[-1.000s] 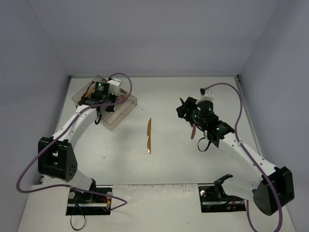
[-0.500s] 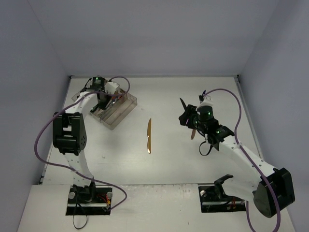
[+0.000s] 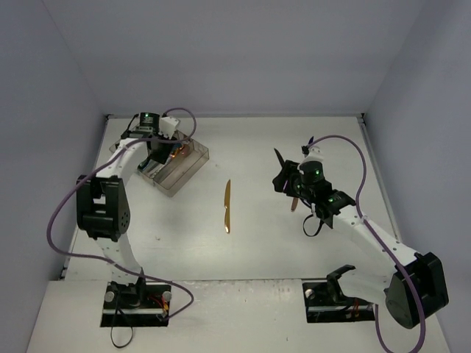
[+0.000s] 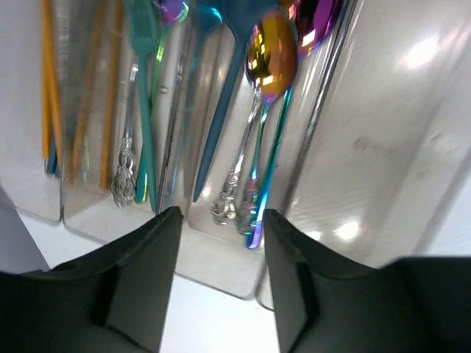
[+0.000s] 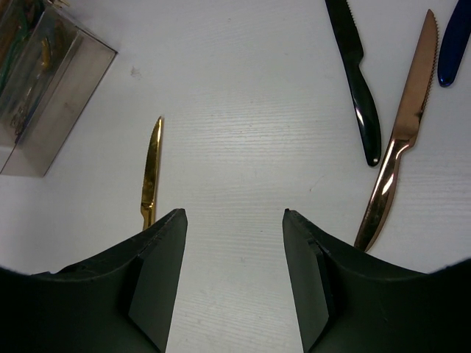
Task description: Sort the eating utensils into containers
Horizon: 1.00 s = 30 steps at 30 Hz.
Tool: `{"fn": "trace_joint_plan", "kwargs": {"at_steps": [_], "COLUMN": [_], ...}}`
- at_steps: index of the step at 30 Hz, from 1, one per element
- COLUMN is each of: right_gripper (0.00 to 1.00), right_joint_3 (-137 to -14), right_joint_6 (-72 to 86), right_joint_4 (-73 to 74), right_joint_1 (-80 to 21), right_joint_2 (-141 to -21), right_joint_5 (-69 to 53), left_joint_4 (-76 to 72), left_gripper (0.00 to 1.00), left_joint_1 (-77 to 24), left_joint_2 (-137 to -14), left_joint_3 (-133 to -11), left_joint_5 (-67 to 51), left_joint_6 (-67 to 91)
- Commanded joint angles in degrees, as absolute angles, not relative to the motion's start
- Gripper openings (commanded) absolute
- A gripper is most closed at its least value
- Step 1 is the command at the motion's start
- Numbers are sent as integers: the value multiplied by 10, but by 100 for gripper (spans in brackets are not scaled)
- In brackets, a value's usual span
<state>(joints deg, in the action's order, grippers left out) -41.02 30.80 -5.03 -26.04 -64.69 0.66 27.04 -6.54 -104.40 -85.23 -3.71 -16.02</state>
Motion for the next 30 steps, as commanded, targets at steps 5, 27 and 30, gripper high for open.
{"fn": "trace_joint_plan", "kwargs": {"at_steps": [5, 27, 30], "right_gripper": [53, 54, 54], "right_joint_3": [-403, -365, -361], "right_joint_6": [292, 265, 263], "right_joint_4": [-59, -12, -12], "right_joint_1": [-252, -246, -245], "right_joint_2": [-608, -512, -506], "right_joint_5": [27, 48, 50], "left_joint_4": [228, 324, 331], "left_gripper": [59, 60, 55], "left_joint_1": [-274, -470, -470], "left_joint_2": [-860, -1050, -1070], "left_joint_3": [-779, -800, -805], "left_joint_5": [54, 122, 109], "left_joint_6": [167, 387, 394]}}
